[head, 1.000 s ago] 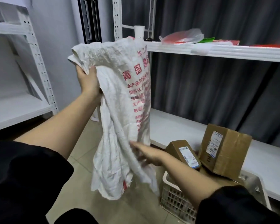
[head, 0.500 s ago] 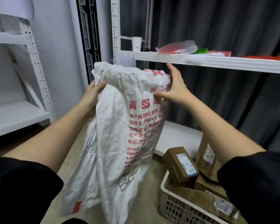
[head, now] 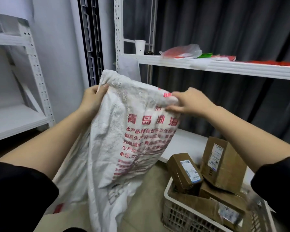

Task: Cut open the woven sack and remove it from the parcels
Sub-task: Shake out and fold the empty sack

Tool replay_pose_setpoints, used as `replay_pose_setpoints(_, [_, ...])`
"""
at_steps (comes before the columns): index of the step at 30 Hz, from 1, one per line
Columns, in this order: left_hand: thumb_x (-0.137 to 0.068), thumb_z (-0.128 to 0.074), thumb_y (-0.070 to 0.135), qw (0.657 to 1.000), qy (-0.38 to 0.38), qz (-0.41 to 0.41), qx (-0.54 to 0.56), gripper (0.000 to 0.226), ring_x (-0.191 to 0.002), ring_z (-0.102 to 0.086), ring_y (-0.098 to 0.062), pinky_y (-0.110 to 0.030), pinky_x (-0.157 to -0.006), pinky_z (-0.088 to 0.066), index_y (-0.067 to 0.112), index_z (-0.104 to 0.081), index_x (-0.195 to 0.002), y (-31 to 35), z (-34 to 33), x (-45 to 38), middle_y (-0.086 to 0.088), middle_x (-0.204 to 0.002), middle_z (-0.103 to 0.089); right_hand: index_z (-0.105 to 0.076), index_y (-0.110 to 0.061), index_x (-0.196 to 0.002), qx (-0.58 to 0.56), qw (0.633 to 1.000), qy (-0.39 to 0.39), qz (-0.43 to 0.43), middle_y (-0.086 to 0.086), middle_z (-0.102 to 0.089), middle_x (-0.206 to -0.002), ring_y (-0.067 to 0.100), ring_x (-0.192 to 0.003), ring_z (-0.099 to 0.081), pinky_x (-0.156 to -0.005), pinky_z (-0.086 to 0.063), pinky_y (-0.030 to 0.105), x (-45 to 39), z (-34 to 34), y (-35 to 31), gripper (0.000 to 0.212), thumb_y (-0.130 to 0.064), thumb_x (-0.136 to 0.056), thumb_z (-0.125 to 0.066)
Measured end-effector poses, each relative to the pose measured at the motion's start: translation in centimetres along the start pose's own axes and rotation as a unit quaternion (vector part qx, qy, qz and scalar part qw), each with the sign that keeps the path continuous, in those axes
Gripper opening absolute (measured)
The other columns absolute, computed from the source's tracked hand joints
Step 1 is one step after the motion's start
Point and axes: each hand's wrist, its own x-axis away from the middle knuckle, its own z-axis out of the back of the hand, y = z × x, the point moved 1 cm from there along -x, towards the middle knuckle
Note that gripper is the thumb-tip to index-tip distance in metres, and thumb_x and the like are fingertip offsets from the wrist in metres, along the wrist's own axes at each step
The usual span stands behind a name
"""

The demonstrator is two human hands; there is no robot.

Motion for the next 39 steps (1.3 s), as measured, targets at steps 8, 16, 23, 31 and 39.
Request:
replay_pose_setpoints(8, [-0.097,-0.045,0.031,0.993,0.077,0.071,-0.055,0.024,-0.080,-0.053,-0.014,-0.028,-0.067,-0.039,0.014,-0.057,-0.087,-0.7,-2.1,0.2,-0.003,-0.085,-0.060,-0.058,-0.016,-0.082,-0.175,0.937,0.221,-0.208,0.000,-0.062,-0.084,0.021,-0.084,-0.057,-0.085,-0.041,0.038,-0.2,-0.2,1.1,0.040,-0.056,-0.081,-0.062])
replay_pose_setpoints(16, [-0.099,-0.044,0.036,0.988,0.120,0.057,0.078,0.036,-0.088,-0.060,-0.013,-0.010,-0.056,-0.044,0.008,-0.062,-0.112,2.7,-3.1,-0.6,-0.001,-0.100,-0.066,-0.025,-0.019,-0.143,-0.725,0.632,0.049,-0.269,0.007,-0.054,-0.136,0.023,-0.114,-0.061,-0.092,-0.053,0.038,2.6,-4.8,0.6,0.100,-0.042,-0.065,-0.083])
replay_pose_setpoints(23, [-0.090,-0.059,0.041,0.974,0.120,0.115,0.155,0.036,-0.080,-0.064,-0.014,-0.018,-0.061,-0.049,0.009,-0.060,-0.106,2.2,-1.4,-1.2,0.001,-0.091,-0.066,-0.066,-0.014,-0.111,-0.695,0.659,-0.015,-0.289,0.002,-0.073,-0.107,0.020,-0.098,-0.070,-0.095,-0.053,0.040,4.0,-6.9,-1.6,0.033,-0.023,-0.081,-0.073])
replay_pose_setpoints(31, [-0.067,-0.063,0.074,0.961,-0.192,0.159,0.121,0.090,-0.122,-0.057,-0.017,-0.043,-0.109,-0.037,0.030,-0.040,-0.142,-2.7,0.3,1.0,0.003,-0.136,-0.058,-0.057,-0.021,-0.113,-0.683,0.644,0.136,-0.318,-0.012,-0.065,-0.100,0.002,-0.088,-0.064,-0.063,-0.052,0.012,1.5,-3.7,-2.5,0.019,-0.021,-0.097,-0.048])
replay_pose_setpoints(39, [-0.055,-0.074,0.067,0.949,-0.272,0.130,0.096,0.105,-0.126,-0.049,-0.010,-0.031,-0.109,-0.034,0.027,-0.031,-0.143,-4.6,-3.3,6.6,0.011,-0.139,-0.050,-0.061,-0.016,-0.102,-0.654,0.628,0.181,-0.381,0.007,-0.069,-0.107,0.024,-0.098,-0.067,-0.092,-0.054,0.045,-0.3,-2.5,-1.2,0.019,-0.021,-0.086,-0.051])
